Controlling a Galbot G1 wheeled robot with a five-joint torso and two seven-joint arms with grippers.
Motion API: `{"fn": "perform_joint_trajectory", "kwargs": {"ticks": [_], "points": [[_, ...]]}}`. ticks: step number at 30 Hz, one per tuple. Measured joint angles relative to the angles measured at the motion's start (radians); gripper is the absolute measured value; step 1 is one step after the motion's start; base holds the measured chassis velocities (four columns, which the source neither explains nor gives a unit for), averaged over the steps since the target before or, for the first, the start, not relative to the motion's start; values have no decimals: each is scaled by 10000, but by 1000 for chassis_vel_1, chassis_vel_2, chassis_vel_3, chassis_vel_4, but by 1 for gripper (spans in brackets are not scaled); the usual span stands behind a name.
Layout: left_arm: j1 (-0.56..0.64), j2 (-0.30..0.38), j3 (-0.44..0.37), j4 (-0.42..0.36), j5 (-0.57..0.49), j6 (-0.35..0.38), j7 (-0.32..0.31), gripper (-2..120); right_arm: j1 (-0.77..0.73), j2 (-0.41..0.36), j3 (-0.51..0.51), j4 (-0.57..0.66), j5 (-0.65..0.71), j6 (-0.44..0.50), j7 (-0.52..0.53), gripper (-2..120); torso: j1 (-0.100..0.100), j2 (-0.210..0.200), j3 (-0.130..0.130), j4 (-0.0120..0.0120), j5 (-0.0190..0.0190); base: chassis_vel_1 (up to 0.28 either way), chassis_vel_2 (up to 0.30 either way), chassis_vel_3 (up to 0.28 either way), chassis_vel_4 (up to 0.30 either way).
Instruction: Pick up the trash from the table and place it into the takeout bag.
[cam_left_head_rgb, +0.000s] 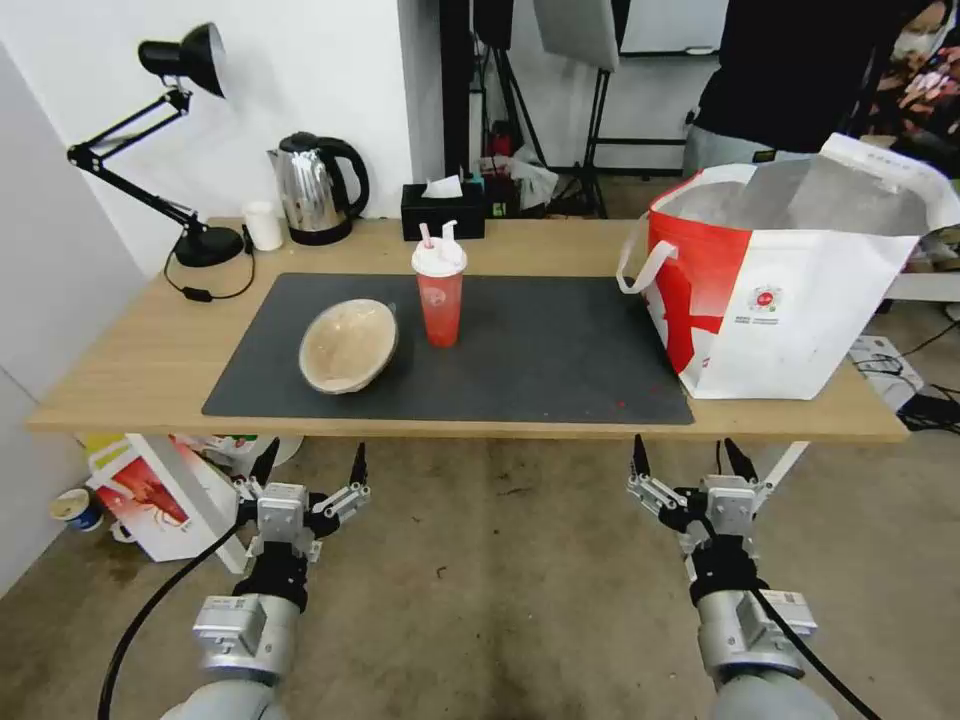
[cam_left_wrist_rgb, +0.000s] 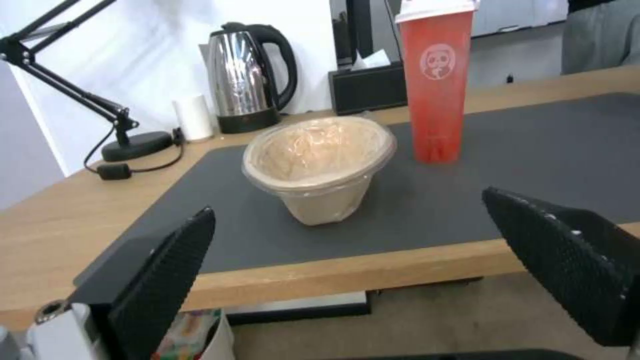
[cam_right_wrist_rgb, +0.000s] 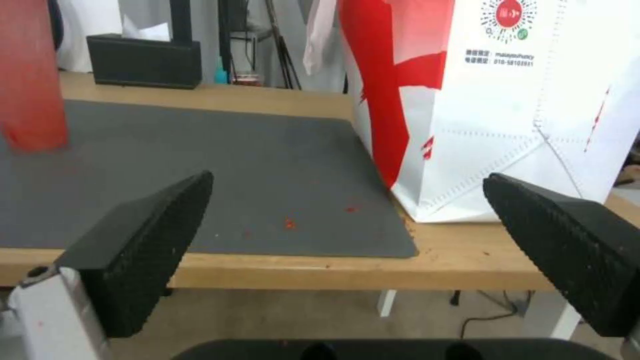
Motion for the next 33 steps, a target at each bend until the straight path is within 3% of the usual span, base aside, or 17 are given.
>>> {"fn": "perform_joint_trajectory", "kwargs": {"ticks": [33], "points": [[0,0,0,0,0,0,0,100,72,-13,36,-16,-214,462,-372,100,0,0,0,-1,0,0,0,0,0]]}}
